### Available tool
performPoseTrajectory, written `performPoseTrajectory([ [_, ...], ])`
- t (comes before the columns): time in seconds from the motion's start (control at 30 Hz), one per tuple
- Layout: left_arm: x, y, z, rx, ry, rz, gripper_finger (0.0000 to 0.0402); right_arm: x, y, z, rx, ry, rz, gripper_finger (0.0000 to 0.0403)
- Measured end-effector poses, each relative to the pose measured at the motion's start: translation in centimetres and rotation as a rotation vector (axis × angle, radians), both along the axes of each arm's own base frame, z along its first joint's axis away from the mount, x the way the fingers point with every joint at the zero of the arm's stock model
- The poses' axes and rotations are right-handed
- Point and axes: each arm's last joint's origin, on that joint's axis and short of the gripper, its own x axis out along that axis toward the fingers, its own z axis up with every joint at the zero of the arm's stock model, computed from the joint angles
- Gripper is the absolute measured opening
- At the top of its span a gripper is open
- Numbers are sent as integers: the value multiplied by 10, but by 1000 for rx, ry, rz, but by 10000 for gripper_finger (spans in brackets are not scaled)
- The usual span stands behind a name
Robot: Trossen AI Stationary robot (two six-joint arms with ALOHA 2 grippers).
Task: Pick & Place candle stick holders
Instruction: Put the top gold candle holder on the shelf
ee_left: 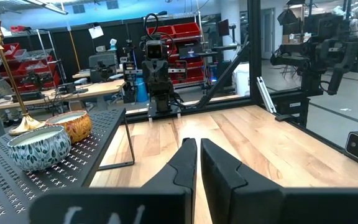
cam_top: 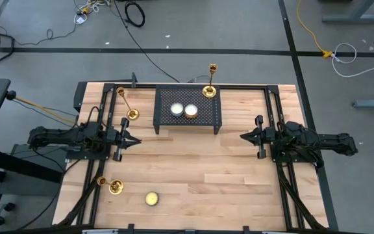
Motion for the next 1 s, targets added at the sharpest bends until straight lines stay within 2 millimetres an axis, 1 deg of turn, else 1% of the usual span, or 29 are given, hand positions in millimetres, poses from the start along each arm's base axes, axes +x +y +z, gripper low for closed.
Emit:
performPoseTrajectory([
  [0.63, 0, 0, 2, 1, -22, -1, 25, 0, 0, 0, 0, 0, 0, 13],
  [0.7, 0, 0, 5, -55, -45, -12, 25, 0, 0, 0, 0, 0, -1, 13],
  [0.8, -1, 0, 11, -186, -93, -32, 25, 0, 0, 0, 0, 0, -1, 13],
  [0.87, -2, 0, 13, -249, -94, -41, 25, 0, 0, 0, 0, 0, -1, 13],
  [1.0, -6, 0, 30, -255, -149, -47, 25, 0, 0, 0, 0, 0, -1, 13],
])
